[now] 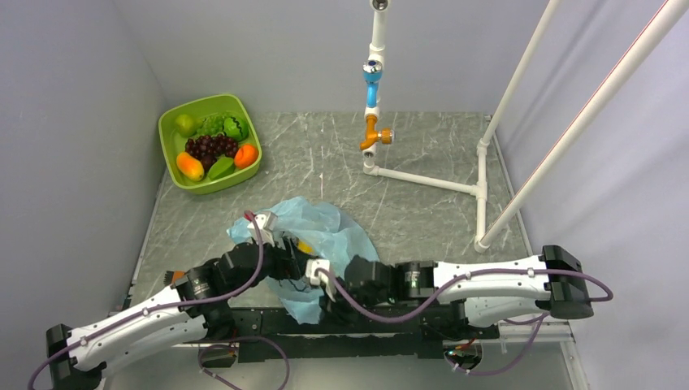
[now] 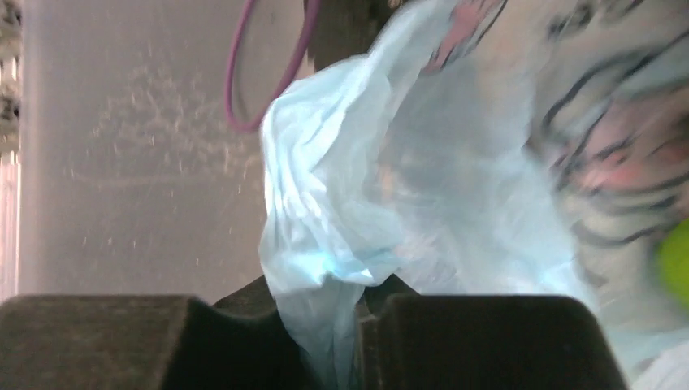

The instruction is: Take the fake fruits out of the plastic bag

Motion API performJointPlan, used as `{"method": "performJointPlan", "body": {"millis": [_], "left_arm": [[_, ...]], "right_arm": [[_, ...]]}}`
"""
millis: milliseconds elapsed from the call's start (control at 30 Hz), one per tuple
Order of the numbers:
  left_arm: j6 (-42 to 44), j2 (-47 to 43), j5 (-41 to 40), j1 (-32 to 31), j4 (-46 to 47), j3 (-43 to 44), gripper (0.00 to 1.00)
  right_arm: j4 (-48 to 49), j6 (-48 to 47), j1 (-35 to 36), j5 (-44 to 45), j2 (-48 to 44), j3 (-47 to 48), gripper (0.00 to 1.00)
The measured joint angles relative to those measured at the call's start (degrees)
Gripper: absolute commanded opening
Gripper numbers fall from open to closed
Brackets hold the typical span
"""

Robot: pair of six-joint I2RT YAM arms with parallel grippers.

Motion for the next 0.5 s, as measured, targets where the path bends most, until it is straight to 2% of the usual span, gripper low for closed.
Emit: {"method": "performJointPlan", "body": {"millis": [67,233,400,500], "left_arm": [[1.42,2.54,0.98,2.99,0.74,1.88,0.77],[6.6,14.58,10.64,18.45,5.53,4.85,0.76],[13.53,25.4,17.14,26.77,5.38,7.45,0.73],[17.0,31.3,18.91,30.32,5.38,11.56,0.73]], "right_arm": [[0.81,2.21,2.4,0.15,-0.96,-4.55,0.15],[3.23,7.41,6.32,5.44,1.97,-12.48,0.08],[5.46,11.89,6.19,14.95,11.15,-12.17,0.1],[4.59,14.62,6.21,19.56,15.61,-9.22,0.16]]}}
